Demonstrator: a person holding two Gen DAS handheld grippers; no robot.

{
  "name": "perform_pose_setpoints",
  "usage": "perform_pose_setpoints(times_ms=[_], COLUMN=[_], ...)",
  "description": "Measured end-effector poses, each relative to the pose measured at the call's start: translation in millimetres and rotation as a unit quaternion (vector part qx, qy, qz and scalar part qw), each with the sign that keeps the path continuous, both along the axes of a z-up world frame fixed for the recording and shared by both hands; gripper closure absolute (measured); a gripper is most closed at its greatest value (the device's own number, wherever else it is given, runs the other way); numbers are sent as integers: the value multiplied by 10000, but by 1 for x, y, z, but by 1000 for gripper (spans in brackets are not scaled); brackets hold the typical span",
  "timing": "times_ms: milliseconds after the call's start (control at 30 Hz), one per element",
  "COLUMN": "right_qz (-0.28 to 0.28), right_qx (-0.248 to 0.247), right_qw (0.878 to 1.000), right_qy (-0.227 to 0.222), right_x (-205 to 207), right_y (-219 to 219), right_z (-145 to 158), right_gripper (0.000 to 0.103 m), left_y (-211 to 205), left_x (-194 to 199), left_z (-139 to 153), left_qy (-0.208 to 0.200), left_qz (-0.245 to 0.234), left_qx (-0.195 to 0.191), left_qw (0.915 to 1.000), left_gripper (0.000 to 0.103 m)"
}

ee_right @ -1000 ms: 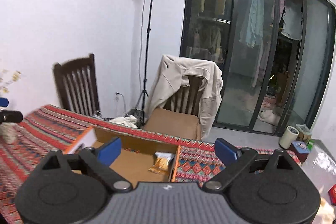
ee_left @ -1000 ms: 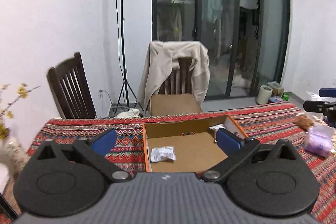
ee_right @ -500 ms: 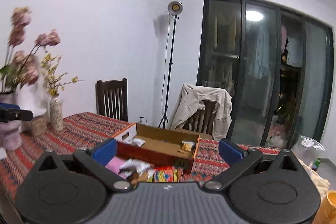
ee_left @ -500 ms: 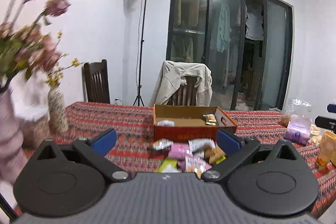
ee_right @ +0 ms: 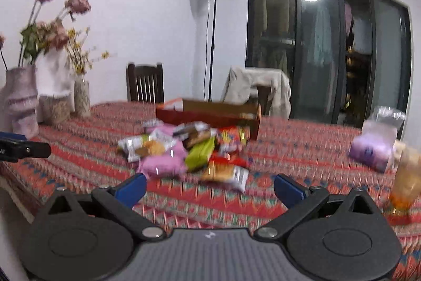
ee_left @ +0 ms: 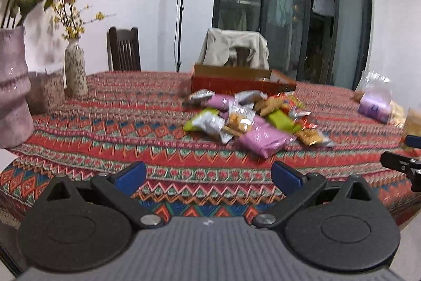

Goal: Organize snacks
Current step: 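Move both tools back toward the snack pile, then grasp a silver packet with the left tool while the right tool grasps a gold seed-cracker packet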

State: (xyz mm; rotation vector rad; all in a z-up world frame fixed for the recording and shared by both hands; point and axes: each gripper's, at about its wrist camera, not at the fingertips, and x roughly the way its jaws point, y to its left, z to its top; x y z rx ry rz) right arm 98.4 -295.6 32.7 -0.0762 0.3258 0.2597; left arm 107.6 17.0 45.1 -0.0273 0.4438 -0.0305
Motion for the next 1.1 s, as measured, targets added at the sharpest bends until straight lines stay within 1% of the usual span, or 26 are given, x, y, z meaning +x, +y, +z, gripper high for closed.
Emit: perform_pose_setpoints(times_ms=[133, 333, 533, 700, 733, 800, 900, 1033, 1100], right_qz=[-193, -341, -318, -298, -280, -277, -271, -149, 6], right_qx=[-143, 45, 37, -103, -151, -243, -544, -799, -843], right_qw=[9996, 9988, 9971, 9953, 9947, 9936, 9910, 9891, 9881], right_qy=[124, 350, 688, 911, 981, 1067, 1192, 1230, 1285], right_x=[7, 34, 81, 124, 136, 154, 181, 211, 225], right_y=[4, -1, 3, 7, 8, 8, 11, 14, 14], right_z=[-13, -22, -35, -44, -46, -49, -55, -59, -61], right_gripper=[0, 0, 0, 2, 3, 6, 10, 10, 10], left_y=[-4, -6, -3, -2, -1, 2, 4, 0, -1], left_x=[14, 51, 102, 152, 162, 183, 213, 242, 252], left_z=[-9, -20, -29, -30, -31, -31, -34, -41, -45], left_qy=[107, 385, 559, 472, 495, 594, 752, 933, 1024], left_qz=[-61, -86, 105, 210, 267, 359, 475, 686, 712], left_qx=[100, 89, -84, 92, 66, -106, -406, -468, -505], left_qw=[9999, 9992, 9983, 9986, 9984, 9975, 9952, 9922, 9909], left_gripper=[0, 0, 0, 0, 0, 0, 0, 0, 3])
